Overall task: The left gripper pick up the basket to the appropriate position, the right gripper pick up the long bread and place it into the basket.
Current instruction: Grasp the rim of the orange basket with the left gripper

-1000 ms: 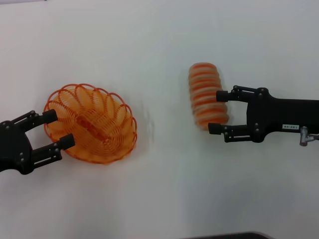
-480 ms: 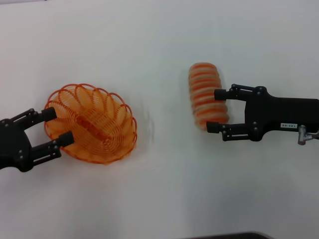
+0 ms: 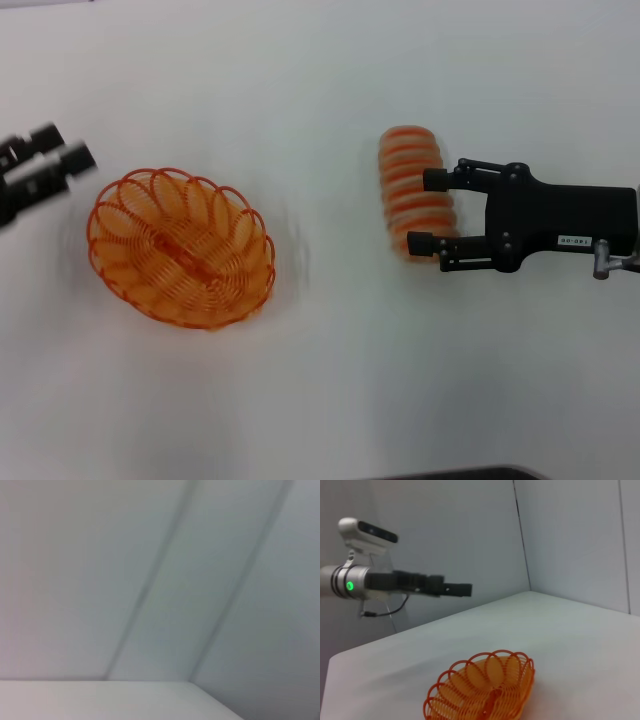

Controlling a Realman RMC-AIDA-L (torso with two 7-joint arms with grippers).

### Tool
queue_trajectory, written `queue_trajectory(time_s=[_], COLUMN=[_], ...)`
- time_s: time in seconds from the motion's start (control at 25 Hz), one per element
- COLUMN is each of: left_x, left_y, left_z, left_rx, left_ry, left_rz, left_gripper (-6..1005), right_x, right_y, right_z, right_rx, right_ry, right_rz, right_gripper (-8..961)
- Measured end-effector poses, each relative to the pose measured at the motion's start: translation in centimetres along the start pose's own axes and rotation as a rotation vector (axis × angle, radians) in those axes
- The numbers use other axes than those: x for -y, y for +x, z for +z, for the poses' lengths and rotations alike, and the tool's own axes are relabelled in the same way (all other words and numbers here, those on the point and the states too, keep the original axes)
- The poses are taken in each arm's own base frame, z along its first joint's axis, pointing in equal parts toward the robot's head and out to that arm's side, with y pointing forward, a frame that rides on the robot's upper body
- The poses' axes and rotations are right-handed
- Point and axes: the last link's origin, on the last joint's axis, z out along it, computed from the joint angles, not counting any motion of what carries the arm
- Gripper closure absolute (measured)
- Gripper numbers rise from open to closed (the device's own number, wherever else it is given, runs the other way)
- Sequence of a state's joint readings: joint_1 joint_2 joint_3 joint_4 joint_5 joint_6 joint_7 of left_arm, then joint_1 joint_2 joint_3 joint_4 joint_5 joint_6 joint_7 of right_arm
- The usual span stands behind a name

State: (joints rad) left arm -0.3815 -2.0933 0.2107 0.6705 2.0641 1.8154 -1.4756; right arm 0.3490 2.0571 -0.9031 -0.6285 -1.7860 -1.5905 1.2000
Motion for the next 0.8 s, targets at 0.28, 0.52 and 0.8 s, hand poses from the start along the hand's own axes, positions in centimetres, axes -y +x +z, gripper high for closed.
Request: queue_trajectory(time_s=[0.28,0.52,0.8], left_x=[3.7,6.2,6.2], left_y=[2.8,4.3,6.2], left_z=[0.7,0.8,2.8], left_rx=[0.010,0.111,0.348], left_ry=[0.182,0.363,0.405], left_rz=[-0.182,-0.253,-0.176], left_gripper=[202,202,209], right_x=[-0.2,-0.2,0.0], right_y=[-0.5,-0.9,-1.2], right_z=[0.4,0.5,0.6], right_rx=[0.010,0.019,0.016], right_ry=[-0.028,-0.046,-0.052], right_rz=[-0.012,-0.021,-0.031], right_gripper=[55,55,55])
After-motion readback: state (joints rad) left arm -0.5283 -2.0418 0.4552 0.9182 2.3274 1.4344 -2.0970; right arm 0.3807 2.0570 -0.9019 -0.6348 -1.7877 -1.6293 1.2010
